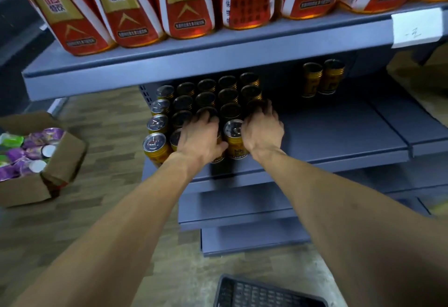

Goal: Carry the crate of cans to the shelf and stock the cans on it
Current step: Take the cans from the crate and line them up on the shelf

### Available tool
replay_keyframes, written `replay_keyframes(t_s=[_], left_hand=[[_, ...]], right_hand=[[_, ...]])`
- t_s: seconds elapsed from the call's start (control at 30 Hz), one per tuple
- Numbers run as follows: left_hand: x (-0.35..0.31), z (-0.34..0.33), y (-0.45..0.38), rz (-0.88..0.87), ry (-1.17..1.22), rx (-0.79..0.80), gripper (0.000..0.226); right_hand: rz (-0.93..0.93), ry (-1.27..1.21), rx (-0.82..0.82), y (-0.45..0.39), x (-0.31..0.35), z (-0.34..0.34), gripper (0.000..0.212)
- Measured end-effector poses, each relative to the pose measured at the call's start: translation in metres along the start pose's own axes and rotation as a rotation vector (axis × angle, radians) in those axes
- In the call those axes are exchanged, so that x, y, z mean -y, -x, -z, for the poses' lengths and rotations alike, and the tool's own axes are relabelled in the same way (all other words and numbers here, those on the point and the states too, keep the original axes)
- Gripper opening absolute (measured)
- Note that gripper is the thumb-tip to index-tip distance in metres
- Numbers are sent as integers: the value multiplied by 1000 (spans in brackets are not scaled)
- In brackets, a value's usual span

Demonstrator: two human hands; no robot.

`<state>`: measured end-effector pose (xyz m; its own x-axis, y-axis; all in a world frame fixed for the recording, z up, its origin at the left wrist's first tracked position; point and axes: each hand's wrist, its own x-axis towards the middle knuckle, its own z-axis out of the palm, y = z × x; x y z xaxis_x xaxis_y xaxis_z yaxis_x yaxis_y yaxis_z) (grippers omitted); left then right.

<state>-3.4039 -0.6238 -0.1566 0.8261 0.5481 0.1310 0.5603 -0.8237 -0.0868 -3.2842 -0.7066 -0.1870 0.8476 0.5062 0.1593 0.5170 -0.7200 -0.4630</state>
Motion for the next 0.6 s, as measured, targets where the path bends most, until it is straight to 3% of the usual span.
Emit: replay_keyframes(t_s=[0.13, 0.23, 0.3, 0.4, 0.47, 0.53, 0.6], left_hand=[[-10, 3, 6, 18, -22, -43, 52], [-10, 12, 9, 81, 139, -203, 38], [-2, 18, 4, 262, 261, -387, 33], [46, 11, -8, 771, 550, -592, 32], [99, -5, -3, 1002, 930, -459, 45], [140, -14, 17, 1055, 1380, -338, 75], [149, -19, 34, 1092, 1667, -280, 84]], right_hand=[[31, -177, -10, -1, -1, 13, 40], [-214, -551, -10, -9, -5, 30, 41], [-477, -906, 1, -15, -14, 36, 45], [-707, -1231, 155, -21, -39, 30, 64], [-664, -1320, 290, -25, -54, 17, 79], [-597, -1348, 385, -42, -71, -12, 110], [-514, -1284, 460, -52, -75, -22, 116]])
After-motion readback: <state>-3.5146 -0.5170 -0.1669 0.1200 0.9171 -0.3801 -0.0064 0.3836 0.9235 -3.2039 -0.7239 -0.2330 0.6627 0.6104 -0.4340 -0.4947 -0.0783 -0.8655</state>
